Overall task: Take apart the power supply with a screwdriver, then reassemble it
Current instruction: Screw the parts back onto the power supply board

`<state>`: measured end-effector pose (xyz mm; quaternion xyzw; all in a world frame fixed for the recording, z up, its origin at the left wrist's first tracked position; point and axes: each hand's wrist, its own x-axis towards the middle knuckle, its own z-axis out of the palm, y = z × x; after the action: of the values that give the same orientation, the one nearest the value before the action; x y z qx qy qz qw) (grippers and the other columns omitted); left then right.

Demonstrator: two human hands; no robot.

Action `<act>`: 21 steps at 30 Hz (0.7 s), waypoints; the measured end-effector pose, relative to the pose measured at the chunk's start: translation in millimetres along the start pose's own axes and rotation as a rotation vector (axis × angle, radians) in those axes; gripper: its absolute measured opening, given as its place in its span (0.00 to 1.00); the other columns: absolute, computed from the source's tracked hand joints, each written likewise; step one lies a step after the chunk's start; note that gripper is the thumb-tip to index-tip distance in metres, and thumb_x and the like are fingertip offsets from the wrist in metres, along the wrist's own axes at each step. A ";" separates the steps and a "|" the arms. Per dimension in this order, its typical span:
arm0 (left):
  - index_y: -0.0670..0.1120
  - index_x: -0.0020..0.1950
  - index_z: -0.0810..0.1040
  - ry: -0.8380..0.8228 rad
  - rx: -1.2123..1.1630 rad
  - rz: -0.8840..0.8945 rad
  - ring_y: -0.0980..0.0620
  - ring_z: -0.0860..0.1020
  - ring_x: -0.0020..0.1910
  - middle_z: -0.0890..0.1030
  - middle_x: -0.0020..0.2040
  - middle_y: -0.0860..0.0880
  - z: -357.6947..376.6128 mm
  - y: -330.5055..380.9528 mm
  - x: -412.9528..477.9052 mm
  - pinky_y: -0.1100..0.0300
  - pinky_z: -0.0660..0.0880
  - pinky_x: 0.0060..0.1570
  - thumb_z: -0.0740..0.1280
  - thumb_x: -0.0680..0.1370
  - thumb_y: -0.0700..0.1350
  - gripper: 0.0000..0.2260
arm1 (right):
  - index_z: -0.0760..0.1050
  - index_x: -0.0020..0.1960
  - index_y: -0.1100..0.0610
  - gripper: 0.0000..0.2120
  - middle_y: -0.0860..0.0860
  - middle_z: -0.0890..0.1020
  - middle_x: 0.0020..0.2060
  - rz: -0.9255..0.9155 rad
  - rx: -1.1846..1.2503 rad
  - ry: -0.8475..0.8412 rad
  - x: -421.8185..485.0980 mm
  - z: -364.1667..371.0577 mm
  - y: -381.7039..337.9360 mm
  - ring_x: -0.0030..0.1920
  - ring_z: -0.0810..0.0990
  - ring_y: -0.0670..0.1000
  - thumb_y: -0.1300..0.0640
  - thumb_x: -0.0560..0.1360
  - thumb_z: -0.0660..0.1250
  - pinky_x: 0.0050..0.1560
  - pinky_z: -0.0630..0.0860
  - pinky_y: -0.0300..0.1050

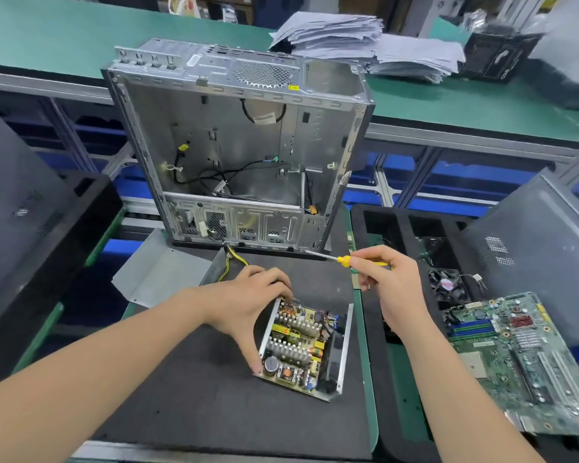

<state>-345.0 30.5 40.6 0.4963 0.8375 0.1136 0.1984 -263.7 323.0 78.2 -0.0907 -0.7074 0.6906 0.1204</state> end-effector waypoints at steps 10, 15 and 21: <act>0.65 0.52 0.63 -0.096 0.119 -0.007 0.44 0.63 0.63 0.61 0.64 0.63 -13.3 -2.6 16.3 0.45 0.75 0.61 0.76 0.57 0.75 0.33 | 0.86 0.47 0.63 0.02 0.54 0.81 0.32 0.019 -0.002 0.000 -8.2 -33.0 -5.8 0.31 0.75 0.53 0.67 0.75 0.76 0.32 0.74 0.43; 0.64 0.50 0.66 -0.015 0.001 -0.033 0.46 0.60 0.64 0.63 0.63 0.68 -7.8 -9.1 18.5 0.44 0.73 0.60 0.79 0.58 0.66 0.29 | 0.86 0.46 0.60 0.02 0.54 0.81 0.32 0.020 -0.016 -0.019 -9.8 -35.8 -8.3 0.30 0.76 0.52 0.65 0.75 0.77 0.32 0.75 0.42; 0.65 0.50 0.68 0.179 -0.038 -0.090 0.43 0.64 0.66 0.69 0.62 0.63 -7.3 -23.3 27.9 0.45 0.59 0.73 0.76 0.59 0.67 0.26 | 0.86 0.46 0.58 0.02 0.54 0.80 0.31 0.030 -0.090 -0.102 -8.8 -33.4 -11.3 0.30 0.73 0.53 0.63 0.75 0.77 0.33 0.73 0.44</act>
<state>-378.5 43.8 32.0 0.4423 0.8710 0.1641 0.1371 -245.0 351.9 89.7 -0.0711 -0.7414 0.6636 0.0698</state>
